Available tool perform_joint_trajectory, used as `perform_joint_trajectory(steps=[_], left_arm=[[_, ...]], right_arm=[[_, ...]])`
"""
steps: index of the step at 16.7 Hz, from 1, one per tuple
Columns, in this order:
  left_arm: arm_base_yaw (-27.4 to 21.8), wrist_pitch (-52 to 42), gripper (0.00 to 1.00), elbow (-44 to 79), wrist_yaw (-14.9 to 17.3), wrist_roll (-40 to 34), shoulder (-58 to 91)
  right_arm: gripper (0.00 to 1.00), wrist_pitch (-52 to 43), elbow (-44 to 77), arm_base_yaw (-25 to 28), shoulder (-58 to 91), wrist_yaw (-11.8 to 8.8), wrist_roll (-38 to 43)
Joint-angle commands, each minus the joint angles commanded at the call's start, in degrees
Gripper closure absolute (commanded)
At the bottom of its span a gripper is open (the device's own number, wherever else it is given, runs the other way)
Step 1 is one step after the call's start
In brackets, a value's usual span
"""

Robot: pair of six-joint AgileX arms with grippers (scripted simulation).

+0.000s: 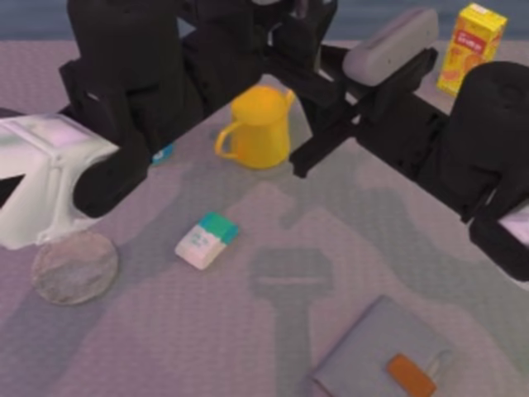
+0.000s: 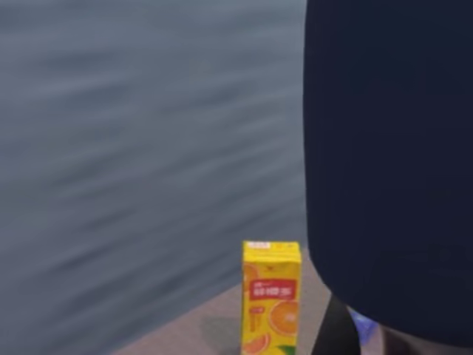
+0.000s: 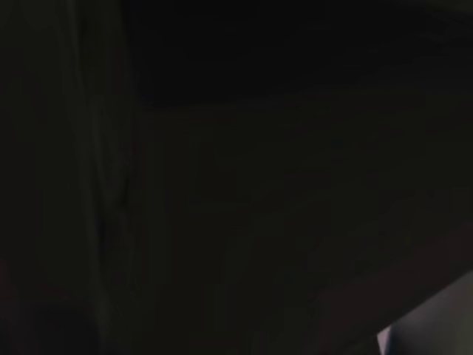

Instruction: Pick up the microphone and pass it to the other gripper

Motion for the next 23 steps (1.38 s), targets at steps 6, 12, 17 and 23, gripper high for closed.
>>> perform_joint_trajectory(steps=[6, 12, 17, 23], left_arm=[[0.0, 0.0, 1.0, 0.0, 0.0, 0.0, 0.0], [0.0, 0.0, 1.0, 0.0, 0.0, 0.0, 0.0], [0.0, 0.0, 1.0, 0.0, 0.0, 0.0, 0.0], [0.0, 0.0, 1.0, 0.0, 0.0, 0.0, 0.0]], right_arm=[[0.85, 0.0, 0.0, 0.0, 0.0, 0.0, 0.0], [0.4, 0.0, 0.0, 0.0, 0.0, 0.0, 0.0], [0.02, 0.0, 0.0, 0.0, 0.0, 0.0, 0.0], [0.0, 0.0, 0.0, 0.0, 0.0, 0.0, 0.0]])
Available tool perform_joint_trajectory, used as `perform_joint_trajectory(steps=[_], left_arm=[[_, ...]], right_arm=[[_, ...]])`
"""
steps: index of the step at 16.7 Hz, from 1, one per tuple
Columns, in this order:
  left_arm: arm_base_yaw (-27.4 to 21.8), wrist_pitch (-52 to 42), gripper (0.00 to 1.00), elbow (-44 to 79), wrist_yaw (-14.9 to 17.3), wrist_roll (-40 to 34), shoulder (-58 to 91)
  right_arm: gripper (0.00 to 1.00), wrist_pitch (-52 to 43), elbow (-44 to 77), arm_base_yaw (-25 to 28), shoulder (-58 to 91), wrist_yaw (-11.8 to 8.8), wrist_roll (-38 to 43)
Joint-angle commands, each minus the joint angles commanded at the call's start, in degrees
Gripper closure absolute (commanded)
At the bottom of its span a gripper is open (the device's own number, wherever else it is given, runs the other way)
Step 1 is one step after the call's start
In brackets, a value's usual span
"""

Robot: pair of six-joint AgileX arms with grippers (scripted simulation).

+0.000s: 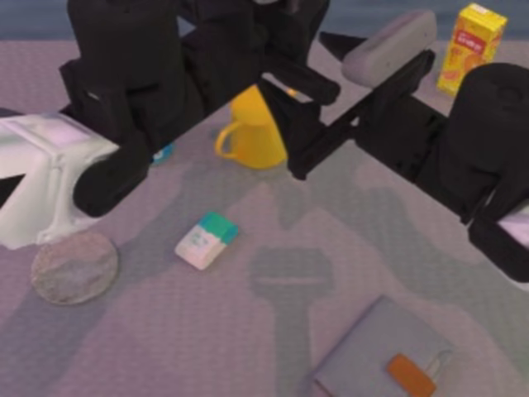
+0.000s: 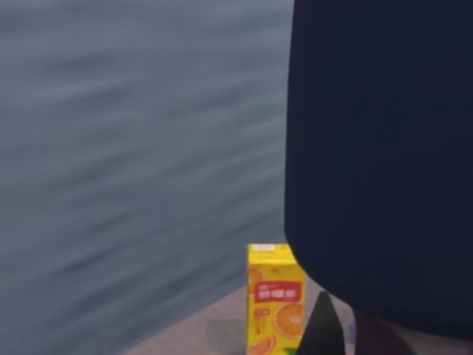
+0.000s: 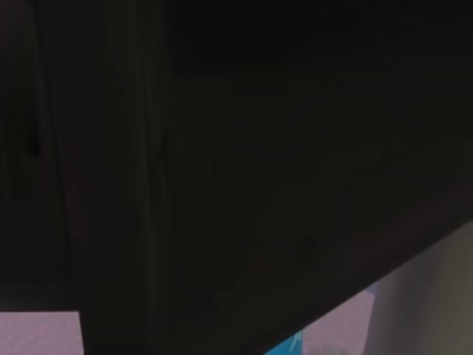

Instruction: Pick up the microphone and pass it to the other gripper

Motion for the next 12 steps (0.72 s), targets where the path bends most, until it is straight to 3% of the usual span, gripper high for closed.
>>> perform_joint_trajectory(steps=[5, 12], left_arm=[[0.54, -0.16, 1.0, 0.01, 0.23, 0.27, -0.69], [8.36, -0.79, 1.0, -4.32, 6.98, 0.35, -5.69]], right_arm=[[0.0, -0.18, -1.29, -0.38, -0.59, -0.12, -0.1], [0.0, -1.61, -13.59, -2.12, -14.57, -2.44, -0.03]])
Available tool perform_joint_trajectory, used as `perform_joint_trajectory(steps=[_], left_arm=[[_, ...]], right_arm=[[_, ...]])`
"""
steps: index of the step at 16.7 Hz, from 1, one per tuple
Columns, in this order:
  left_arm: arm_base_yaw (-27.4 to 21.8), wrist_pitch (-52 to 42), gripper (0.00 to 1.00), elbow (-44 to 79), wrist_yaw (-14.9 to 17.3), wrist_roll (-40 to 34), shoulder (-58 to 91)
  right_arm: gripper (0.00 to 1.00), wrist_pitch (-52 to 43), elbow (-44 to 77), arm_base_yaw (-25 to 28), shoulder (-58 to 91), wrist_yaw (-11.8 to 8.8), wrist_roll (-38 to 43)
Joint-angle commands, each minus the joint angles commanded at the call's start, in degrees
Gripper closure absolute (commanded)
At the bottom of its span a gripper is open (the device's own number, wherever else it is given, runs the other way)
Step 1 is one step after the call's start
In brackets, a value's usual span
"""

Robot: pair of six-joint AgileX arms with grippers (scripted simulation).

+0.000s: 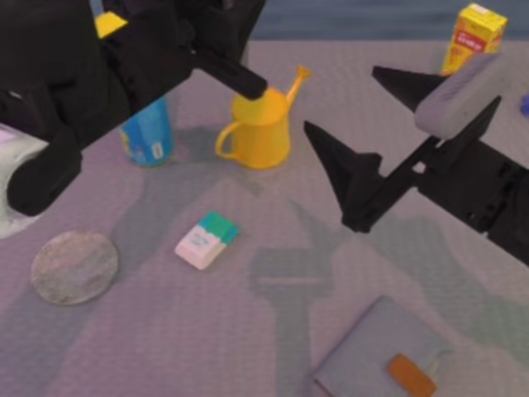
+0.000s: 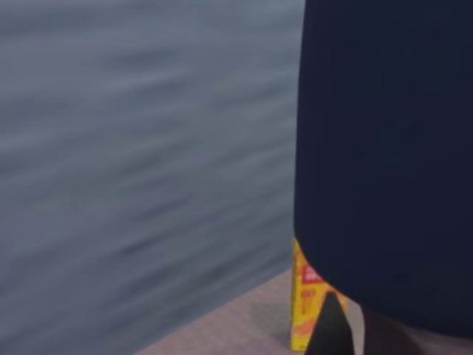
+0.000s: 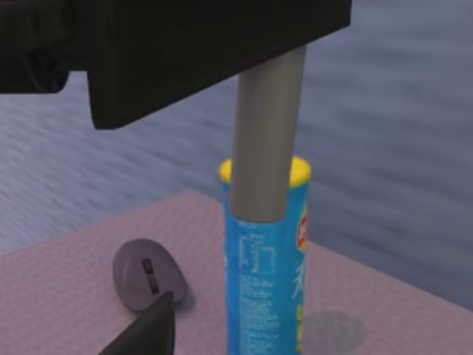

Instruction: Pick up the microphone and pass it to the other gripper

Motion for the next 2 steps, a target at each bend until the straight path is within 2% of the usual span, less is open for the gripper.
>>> perform_joint_trajectory(steps=[2], left_arm=[[0.82, -0.08, 1.0, -0.46, 0.69, -0.03, -0.48]], right_arm=[[0.0, -0.05, -1.01, -0.11, -1.02, -0.27, -0.01]])
